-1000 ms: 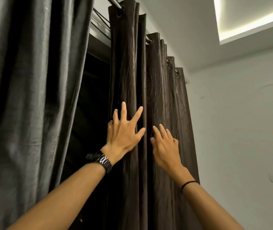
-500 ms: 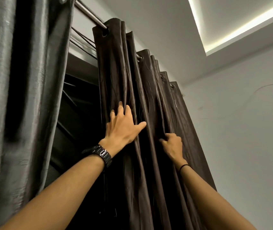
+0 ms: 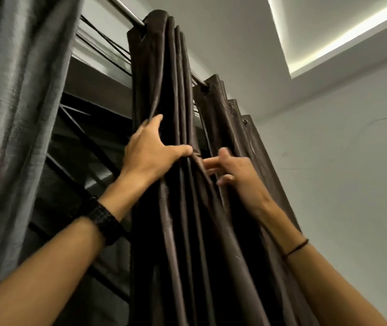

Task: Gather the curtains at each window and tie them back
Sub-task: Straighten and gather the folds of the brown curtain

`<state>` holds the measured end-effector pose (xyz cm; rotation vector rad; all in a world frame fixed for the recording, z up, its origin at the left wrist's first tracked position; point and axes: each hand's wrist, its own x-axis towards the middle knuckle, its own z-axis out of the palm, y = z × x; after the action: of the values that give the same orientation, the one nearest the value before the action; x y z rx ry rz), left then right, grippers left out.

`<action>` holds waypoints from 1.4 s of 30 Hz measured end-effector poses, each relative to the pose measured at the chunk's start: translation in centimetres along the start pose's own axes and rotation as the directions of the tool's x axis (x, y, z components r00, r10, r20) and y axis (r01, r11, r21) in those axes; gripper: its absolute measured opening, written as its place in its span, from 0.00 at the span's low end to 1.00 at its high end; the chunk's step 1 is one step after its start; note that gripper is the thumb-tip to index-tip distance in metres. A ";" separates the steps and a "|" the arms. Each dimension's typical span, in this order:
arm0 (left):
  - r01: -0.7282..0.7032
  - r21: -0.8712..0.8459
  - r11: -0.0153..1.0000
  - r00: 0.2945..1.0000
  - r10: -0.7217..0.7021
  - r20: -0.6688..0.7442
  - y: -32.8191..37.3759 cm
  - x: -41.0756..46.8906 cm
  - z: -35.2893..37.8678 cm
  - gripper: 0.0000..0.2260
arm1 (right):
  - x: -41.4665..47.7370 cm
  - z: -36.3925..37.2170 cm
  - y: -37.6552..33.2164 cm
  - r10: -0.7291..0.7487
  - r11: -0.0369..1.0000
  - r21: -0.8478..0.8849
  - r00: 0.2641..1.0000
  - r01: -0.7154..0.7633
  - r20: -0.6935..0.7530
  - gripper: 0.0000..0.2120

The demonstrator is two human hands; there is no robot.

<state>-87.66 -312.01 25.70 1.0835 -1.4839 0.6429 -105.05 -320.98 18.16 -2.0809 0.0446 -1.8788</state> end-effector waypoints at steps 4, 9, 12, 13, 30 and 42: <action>-0.060 -0.022 0.998 0.998 0.061 0.015 -1.3 -0.4 2.4 0.48 | 1.4 -1.5 4.1 0.144 0.971 0.188 0.988 -0.151 0.048 0.26; -0.120 -0.065 0.991 0.992 0.121 0.014 -1.5 -2.7 4.8 0.54 | -0.7 0.8 6.4 0.132 0.962 0.223 0.983 -0.159 0.131 0.21; -0.052 -0.144 0.988 0.996 0.062 0.067 -2.0 -5.5 6.2 0.52 | -3.0 2.1 7.2 0.157 0.958 0.219 0.976 -0.188 0.150 0.17; -0.032 -0.158 0.987 0.996 0.044 0.072 -2.3 -6.6 6.7 0.51 | -4.0 2.5 7.5 0.151 0.960 0.213 0.978 -0.180 0.145 0.21; 0.257 -0.142 0.956 0.945 -0.217 0.245 -7.3 -20.5 5.8 0.21 | -15.0 6.3 8.6 0.121 0.992 0.012 0.982 -0.124 0.142 0.47; 0.392 0.250 0.885 0.881 -0.439 0.176 -11.1 -26.9 3.5 0.21 | -20.2 6.6 8.5 0.400 0.914 -0.015 0.894 -0.406 0.202 0.37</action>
<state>-80.90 -312.45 -2.87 1.6326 -1.3280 0.3777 -99.51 -322.57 -4.04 -2.0393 0.3712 -1.4099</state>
